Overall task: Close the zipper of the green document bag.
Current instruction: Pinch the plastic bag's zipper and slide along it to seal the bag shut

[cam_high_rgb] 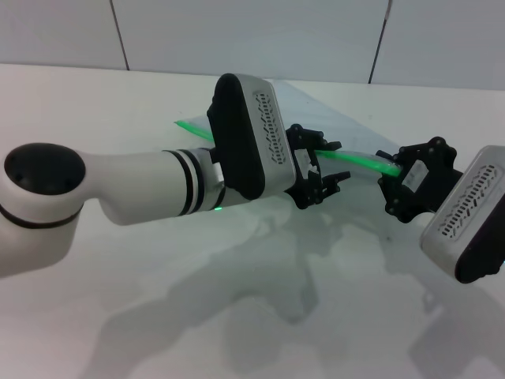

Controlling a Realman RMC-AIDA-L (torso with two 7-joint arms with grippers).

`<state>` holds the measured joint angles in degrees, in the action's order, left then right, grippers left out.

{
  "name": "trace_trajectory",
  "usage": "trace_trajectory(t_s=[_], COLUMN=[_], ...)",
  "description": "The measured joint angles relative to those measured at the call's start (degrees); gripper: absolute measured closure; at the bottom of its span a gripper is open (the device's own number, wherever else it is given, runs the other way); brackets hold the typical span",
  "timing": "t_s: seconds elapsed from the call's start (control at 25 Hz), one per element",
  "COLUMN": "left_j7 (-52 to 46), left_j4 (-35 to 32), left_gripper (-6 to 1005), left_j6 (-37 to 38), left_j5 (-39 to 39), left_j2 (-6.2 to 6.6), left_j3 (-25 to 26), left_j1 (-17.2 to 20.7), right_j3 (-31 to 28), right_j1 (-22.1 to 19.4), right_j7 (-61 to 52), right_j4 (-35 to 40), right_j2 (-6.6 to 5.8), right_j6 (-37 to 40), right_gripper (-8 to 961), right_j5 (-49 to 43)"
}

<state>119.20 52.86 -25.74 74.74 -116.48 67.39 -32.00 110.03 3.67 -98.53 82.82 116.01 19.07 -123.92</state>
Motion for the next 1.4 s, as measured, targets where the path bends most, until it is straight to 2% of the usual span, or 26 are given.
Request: trace_trajectory(t_s=[0.28, 0.48, 0.92, 1.4], left_j7=[-0.01, -0.49, -0.03, -0.02], left_j4=[2.38, 3.66, 3.86, 4.92], left_gripper=[588, 592, 724, 795], left_j6=[0.38, 4.63, 6.05, 6.13], left_j5=[-0.65, -0.68, -0.51, -0.66], left_j2=[-0.07, -0.06, 0.09, 0.07], left_j3=[-0.84, -3.74, -4.82, -6.28], left_j1=[1.63, 2.68, 3.29, 3.51], right_j3=[0.21, 0.22, 0.45, 0.35], right_j1=[0.05, 0.34, 0.46, 0.46], right_j7=[0.0, 0.0, 0.0, 0.0], right_j4=[-0.35, -1.13, -0.94, -0.98], right_j2=[0.0, 0.02, 0.0, -0.02], right_j6=[0.0, 0.0, 0.0, -0.08], right_gripper=[877, 874, 869, 863], right_j5=[0.0, 0.0, 0.0, -0.01])
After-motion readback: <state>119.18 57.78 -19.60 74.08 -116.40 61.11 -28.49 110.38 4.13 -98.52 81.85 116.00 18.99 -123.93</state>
